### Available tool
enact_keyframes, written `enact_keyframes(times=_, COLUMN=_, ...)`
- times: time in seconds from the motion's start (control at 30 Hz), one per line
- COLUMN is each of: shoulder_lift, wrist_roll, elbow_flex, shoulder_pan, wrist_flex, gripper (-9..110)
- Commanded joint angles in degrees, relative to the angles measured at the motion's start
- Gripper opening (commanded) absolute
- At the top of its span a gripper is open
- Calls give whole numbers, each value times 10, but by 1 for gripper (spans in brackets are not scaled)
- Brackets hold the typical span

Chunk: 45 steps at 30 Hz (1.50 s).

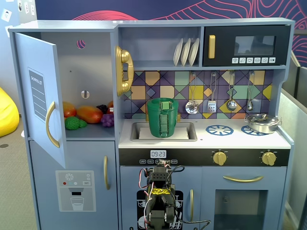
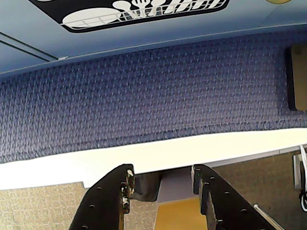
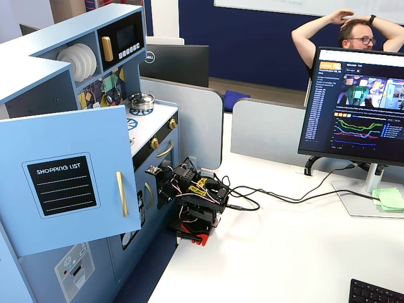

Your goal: Take off the lid from the green recipient and place it on the counter

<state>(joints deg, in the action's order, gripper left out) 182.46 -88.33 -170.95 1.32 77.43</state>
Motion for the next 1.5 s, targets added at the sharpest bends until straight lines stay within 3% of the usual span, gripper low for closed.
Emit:
enact_keyframes(times=0.0, shoulder_lift=-4, wrist_roll=17, elbow_flex=-8, shoulder_pan=25, wrist_flex=103, gripper=0)
enact_keyframes(times=0.33, shoulder_lift=-4, wrist_roll=-8, elbow_flex=-7, shoulder_pan=25, wrist_flex=100, gripper=0)
enact_keyframes(times=0.47, shoulder_lift=-11, wrist_roll=-33, elbow_flex=30, shoulder_pan=54, wrist_flex=-54, gripper=0)
enact_keyframes(times=0.63, shoulder_lift=-139, wrist_roll=-69, elbow_flex=308, shoulder_pan=32, wrist_flex=-166, gripper=2)
enact_keyframes(times=0.8, shoulder_lift=-255, wrist_roll=-70, elbow_flex=520, shoulder_pan=26, wrist_flex=-319, gripper=15)
enact_keyframes(times=0.93, shoulder_lift=-307, wrist_roll=-69, elbow_flex=584, shoulder_pan=34, wrist_flex=-443, gripper=28)
enact_keyframes(times=1.47, shoulder_lift=-397, wrist_roll=-77, elbow_flex=634, shoulder_pan=61, wrist_flex=-546, gripper=34)
